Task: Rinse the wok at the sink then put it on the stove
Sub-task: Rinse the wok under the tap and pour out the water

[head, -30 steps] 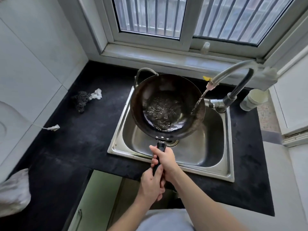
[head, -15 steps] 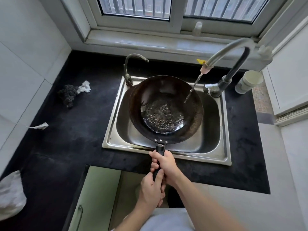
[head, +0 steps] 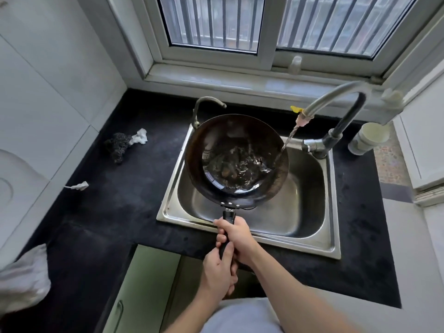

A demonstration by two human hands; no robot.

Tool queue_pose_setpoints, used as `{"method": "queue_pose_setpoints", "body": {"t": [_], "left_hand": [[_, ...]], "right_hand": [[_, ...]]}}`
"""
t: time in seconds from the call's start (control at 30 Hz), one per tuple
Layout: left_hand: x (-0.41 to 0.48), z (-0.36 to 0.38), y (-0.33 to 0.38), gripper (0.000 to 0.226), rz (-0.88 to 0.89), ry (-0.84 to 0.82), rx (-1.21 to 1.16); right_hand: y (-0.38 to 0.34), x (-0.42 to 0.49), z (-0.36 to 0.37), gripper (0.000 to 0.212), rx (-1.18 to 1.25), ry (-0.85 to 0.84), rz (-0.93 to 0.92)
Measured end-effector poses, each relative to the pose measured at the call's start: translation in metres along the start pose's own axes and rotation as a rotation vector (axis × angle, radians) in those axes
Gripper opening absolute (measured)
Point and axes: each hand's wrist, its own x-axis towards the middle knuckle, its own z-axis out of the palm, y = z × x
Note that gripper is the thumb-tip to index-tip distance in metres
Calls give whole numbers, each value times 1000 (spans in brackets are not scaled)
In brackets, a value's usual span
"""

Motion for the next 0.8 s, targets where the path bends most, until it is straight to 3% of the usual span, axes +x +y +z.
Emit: {"method": "queue_pose_setpoints", "body": {"t": [0.47, 0.8], "left_hand": [[-12, -1, -28, 38, -39, -92, 122], [-11, 5, -5, 37, -21, 21, 61]], "right_hand": [[29, -18, -18, 24, 78, 87, 7], [7, -9, -8, 24, 4, 7, 34]]}}
